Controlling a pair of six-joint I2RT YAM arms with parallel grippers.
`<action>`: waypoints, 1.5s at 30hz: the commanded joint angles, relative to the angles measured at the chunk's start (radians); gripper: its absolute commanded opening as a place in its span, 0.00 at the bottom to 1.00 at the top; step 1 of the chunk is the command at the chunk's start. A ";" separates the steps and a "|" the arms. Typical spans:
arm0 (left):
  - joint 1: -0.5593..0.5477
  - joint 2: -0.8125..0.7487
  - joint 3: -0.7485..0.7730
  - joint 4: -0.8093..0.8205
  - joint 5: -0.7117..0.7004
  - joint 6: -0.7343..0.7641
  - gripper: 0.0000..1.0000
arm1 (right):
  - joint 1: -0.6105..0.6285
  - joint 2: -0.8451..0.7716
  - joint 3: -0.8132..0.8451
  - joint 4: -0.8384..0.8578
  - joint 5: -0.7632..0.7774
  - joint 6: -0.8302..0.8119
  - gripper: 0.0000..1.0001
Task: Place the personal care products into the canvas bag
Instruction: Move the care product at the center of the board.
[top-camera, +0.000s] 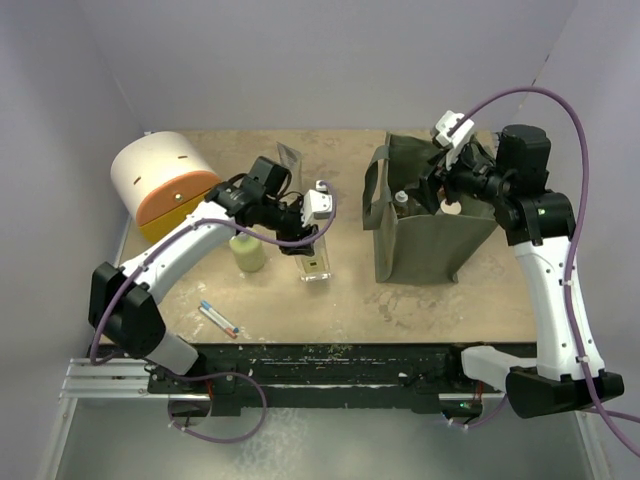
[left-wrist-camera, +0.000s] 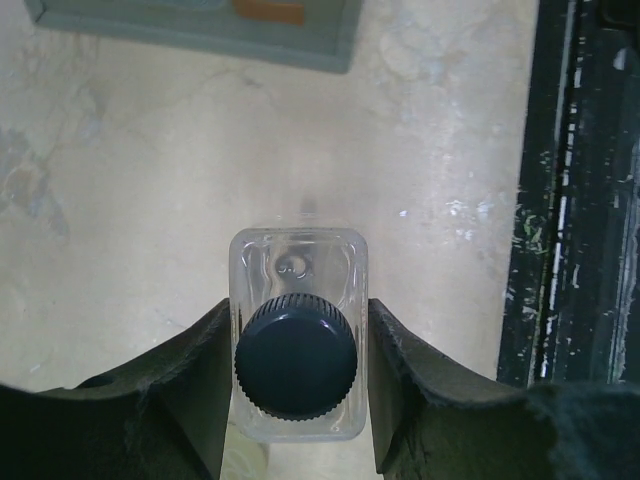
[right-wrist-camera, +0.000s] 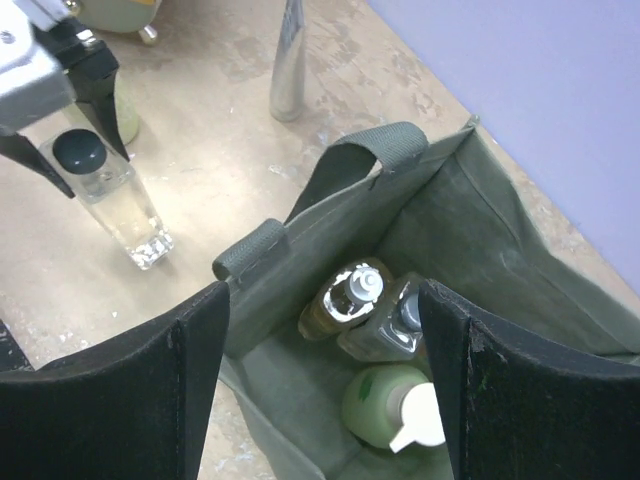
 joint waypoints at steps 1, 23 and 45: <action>-0.020 -0.107 -0.014 0.081 0.145 0.092 0.00 | 0.009 -0.013 0.032 0.002 -0.076 -0.036 0.77; -0.141 -0.103 -0.113 0.153 0.049 0.104 0.20 | 0.044 -0.024 -0.014 -0.037 -0.102 -0.066 0.77; -0.163 -0.085 -0.137 0.172 -0.041 0.083 0.54 | 0.074 -0.046 -0.018 -0.083 -0.071 -0.098 0.77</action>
